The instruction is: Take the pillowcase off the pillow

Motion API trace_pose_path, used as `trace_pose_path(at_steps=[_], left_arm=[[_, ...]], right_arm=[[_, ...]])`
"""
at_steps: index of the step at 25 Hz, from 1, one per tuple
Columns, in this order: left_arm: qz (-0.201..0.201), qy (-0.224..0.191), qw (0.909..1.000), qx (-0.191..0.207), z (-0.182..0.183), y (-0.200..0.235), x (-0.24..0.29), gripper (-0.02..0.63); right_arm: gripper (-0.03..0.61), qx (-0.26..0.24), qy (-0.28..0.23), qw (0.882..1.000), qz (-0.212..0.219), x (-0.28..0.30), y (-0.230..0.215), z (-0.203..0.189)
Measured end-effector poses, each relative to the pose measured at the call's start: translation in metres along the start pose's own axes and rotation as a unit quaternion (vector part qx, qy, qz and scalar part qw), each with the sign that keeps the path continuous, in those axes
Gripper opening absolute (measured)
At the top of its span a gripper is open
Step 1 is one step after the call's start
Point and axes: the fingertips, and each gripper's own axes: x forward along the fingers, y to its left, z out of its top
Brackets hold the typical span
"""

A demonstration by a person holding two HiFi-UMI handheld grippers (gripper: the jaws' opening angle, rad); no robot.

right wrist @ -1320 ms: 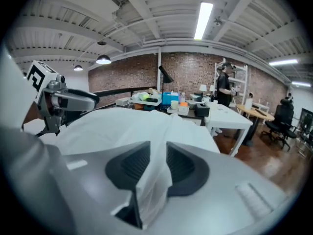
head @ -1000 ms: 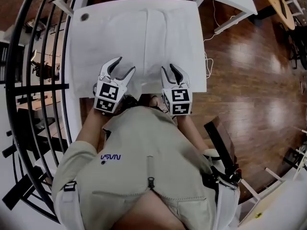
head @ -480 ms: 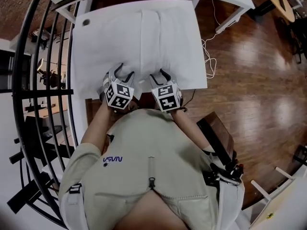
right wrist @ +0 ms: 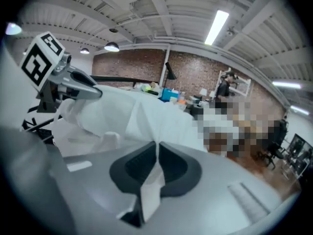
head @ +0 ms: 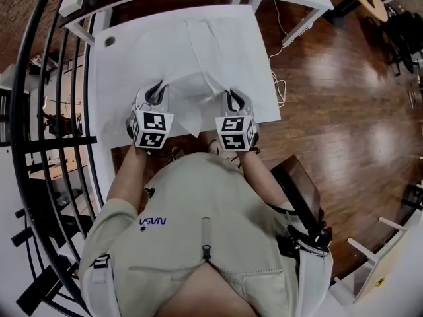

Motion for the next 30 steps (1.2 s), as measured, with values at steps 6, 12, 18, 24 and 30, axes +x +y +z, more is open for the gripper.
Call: trace_pose_path(at_steps=[6, 12, 18, 24, 30], left_arm=[[-0.025, -0.022, 0.9991, -0.025, 0.021, 0.016, -0.008, 0.037], [-0.049, 0.001, 0.9962, -0.072, -0.010, -0.002, -0.012, 0.032], [-0.069, 0.022, 0.9952, -0.067, -0.036, -0.027, -0.008, 0.052], [-0.074, 0.013, 0.9947, -0.070, -0.024, -0.031, -0.011, 0.160], [-0.044, -0.010, 0.9924, -0.114, -0.004, -0.026, -0.029, 0.172]], right_arm=[[0.018, 0.007, 0.035, 0.995, -0.088, -0.012, -0.067, -0.020], [0.017, 0.044, 0.101, 0.988, -0.107, 0.001, -0.077, -0.074], [0.044, 0.074, 0.128, 0.988, -0.050, 0.002, -0.059, -0.101], [0.118, 0.091, 0.081, 0.992, -0.014, -0.020, -0.057, -0.069], [0.124, 0.087, 0.002, 0.996, 0.029, -0.035, -0.060, -0.016]])
